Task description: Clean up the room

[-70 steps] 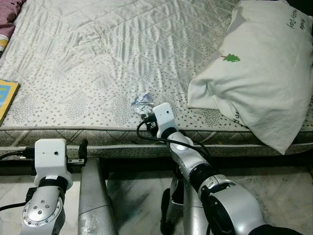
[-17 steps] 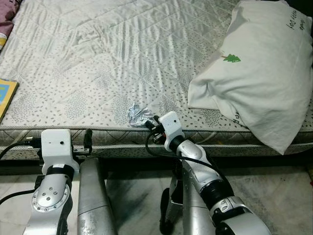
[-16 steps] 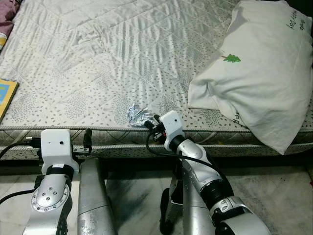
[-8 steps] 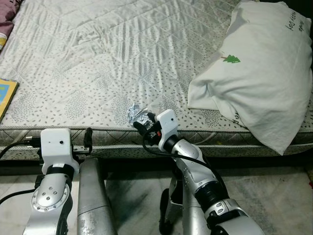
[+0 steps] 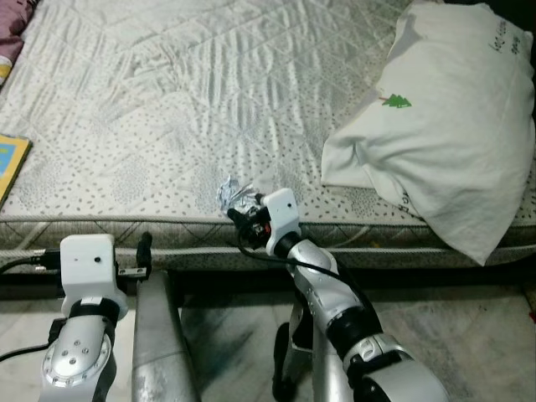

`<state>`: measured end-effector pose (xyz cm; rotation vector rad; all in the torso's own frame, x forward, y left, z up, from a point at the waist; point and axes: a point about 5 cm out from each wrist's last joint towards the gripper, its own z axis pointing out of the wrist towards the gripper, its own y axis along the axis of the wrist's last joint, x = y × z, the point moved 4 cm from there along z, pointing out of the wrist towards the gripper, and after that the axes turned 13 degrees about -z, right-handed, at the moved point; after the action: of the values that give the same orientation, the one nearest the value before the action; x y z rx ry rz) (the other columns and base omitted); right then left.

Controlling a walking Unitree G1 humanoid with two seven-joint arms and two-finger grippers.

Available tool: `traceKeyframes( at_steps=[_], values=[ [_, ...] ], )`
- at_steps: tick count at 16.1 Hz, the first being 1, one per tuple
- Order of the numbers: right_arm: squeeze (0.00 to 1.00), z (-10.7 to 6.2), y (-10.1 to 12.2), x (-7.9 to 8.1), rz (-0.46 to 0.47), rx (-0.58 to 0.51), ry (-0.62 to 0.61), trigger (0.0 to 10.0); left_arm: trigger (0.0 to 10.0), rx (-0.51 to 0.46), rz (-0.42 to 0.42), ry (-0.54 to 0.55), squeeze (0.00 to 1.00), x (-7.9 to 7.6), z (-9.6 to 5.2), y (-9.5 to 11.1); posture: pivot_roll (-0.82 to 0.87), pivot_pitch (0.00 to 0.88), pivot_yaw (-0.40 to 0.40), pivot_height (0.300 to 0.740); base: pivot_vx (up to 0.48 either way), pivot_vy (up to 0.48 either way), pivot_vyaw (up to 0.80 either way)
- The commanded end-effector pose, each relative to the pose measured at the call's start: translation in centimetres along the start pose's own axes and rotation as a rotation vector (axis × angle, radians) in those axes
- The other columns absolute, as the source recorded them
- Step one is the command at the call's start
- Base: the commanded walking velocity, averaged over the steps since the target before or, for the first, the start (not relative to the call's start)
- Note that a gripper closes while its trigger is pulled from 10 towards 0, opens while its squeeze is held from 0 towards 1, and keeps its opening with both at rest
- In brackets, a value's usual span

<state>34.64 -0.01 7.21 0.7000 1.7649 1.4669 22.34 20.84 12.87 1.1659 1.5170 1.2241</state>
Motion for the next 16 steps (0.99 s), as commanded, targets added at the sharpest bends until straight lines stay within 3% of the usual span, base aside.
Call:
traceKeyframes(
  at_steps=[1, 6, 7, 8, 9, 16],
  values=[
    [0.0, 1.5, 1.9, 1.8, 0.003, -0.035, 0.01, 10.0, 10.0, 0.015, 0.014, -0.001, 0.0, 0.0, -0.8, -0.1, 0.31, 0.263, -0.121, 0.513, 0.0, 0.0, 0.0],
    [0.0, 2.6, 2.1, 1.7, -0.015, 0.004, -0.037, 10.0, 10.0, 0.038, 0.019, 0.004, 0.0, 0.1, -1.8, -0.3, 0.33, 0.295, -0.121, 0.513, 0.0, 0.0, 0.0],
    [0.0, 2.9, 2.6, 1.8, -0.009, -0.002, -0.041, 6.4, 10.0, 0.04, 0.02, 0.007, 0.0, 0.3, -1.8, -0.3, 0.32, 0.296, -0.121, 0.513, 0.0, 0.0, 0.0],
    [0.0, 3.0, 2.7, 1.8, -0.009, -0.005, -0.044, 4.4, 10.0, 0.042, 0.02, 0.009, 0.0, 0.3, -1.8, -0.3, 0.32, 0.296, -0.121, 0.513, 0.0, 0.0, 0.0],
    [0.0, 3.0, 2.8, 1.7, -0.009, -0.007, -0.046, 0.0, 10.0, 0.043, 0.02, 0.009, 0.0, 0.3, -1.8, -0.3, 0.32, 0.296, -0.121, 0.513, 0.0, 0.0, 0.0],
    [0.0, 2.4, 1.5, 0.9, 0.006, 0.017, -0.072, 0.0, 10.0, 0.041, 0.019, -0.001, 0.0, -0.2, -1.0, -0.3, 0.3, 0.272, -0.119, 0.513, 0.0, 0.0, 0.0]
  ],
)
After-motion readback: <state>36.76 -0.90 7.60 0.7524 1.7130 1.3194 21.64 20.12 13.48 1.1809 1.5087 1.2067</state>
